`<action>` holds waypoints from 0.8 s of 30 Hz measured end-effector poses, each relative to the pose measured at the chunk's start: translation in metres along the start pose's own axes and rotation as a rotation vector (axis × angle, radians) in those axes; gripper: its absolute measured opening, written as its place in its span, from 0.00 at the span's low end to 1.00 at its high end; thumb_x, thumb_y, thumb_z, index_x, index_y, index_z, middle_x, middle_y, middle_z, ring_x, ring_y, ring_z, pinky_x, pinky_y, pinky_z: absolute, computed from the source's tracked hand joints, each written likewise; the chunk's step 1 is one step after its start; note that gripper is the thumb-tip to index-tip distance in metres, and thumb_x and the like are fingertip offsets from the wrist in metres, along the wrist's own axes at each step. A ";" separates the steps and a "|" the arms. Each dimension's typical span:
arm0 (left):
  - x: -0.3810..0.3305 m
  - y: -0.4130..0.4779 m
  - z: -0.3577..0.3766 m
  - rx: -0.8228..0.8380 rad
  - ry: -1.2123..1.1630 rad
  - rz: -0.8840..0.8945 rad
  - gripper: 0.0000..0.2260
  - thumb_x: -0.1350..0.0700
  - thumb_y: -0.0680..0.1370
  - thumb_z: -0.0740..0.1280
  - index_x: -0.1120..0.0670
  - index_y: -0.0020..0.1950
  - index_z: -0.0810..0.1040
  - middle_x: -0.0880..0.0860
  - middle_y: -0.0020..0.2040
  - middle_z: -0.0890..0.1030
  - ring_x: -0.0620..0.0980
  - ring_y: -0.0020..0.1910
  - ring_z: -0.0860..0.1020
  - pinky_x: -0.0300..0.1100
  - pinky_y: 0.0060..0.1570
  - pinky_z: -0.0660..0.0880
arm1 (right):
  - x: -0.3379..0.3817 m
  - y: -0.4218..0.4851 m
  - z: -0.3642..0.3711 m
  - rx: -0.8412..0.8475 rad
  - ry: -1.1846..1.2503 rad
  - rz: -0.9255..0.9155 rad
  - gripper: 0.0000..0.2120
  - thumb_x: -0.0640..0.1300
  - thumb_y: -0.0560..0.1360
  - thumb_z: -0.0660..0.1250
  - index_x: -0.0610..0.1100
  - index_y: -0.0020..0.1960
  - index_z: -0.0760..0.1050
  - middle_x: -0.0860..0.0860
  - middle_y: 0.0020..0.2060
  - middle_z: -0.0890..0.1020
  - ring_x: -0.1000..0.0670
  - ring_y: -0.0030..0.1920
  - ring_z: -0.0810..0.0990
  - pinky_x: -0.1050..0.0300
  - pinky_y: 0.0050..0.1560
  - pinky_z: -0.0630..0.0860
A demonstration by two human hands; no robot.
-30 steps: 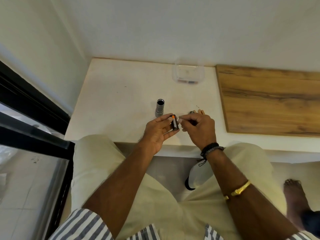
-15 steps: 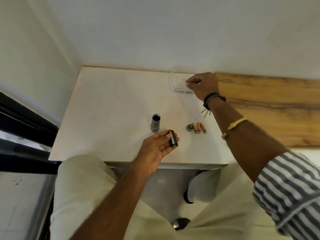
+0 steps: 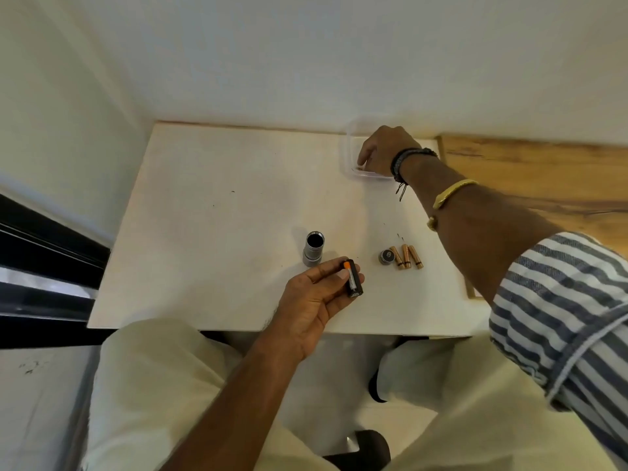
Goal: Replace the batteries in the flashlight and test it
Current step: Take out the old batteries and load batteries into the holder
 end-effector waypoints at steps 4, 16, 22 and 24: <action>-0.002 -0.001 0.000 0.007 -0.007 0.007 0.11 0.65 0.77 0.67 0.61 0.60 0.80 0.61 0.57 0.84 0.58 0.56 0.83 0.46 0.49 0.82 | -0.001 -0.004 -0.004 -0.044 0.018 0.010 0.06 0.42 0.73 0.72 0.51 0.45 0.85 0.50 0.50 0.86 0.45 0.53 0.83 0.51 0.56 0.81; -0.008 -0.014 0.003 -0.030 -0.039 0.040 0.11 0.68 0.79 0.64 0.63 0.60 0.79 0.62 0.52 0.84 0.61 0.56 0.83 0.51 0.54 0.81 | 0.014 -0.101 -0.023 -0.383 0.446 0.001 0.10 0.41 0.78 0.65 0.49 0.56 0.81 0.48 0.47 0.83 0.48 0.43 0.84 0.46 0.49 0.83; -0.009 -0.022 0.011 0.025 -0.079 0.028 0.13 0.69 0.80 0.63 0.62 0.63 0.77 0.63 0.56 0.82 0.61 0.57 0.82 0.56 0.54 0.80 | 0.032 -0.189 0.001 -0.392 0.920 0.080 0.10 0.41 0.78 0.69 0.48 0.59 0.80 0.49 0.44 0.84 0.50 0.37 0.87 0.56 0.33 0.83; -0.010 -0.023 0.011 0.026 -0.085 0.024 0.13 0.69 0.80 0.63 0.61 0.63 0.77 0.63 0.57 0.82 0.62 0.57 0.82 0.56 0.54 0.80 | 0.029 -0.216 0.015 -0.407 1.027 0.137 0.09 0.41 0.77 0.72 0.47 0.57 0.81 0.49 0.42 0.85 0.49 0.37 0.87 0.58 0.34 0.82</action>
Point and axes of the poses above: each hand's wrist, its own y-axis towards the middle knuckle, its own z-axis out of the palm, x = y × z, the point moved 8 cm from there along y, towards the middle knuckle
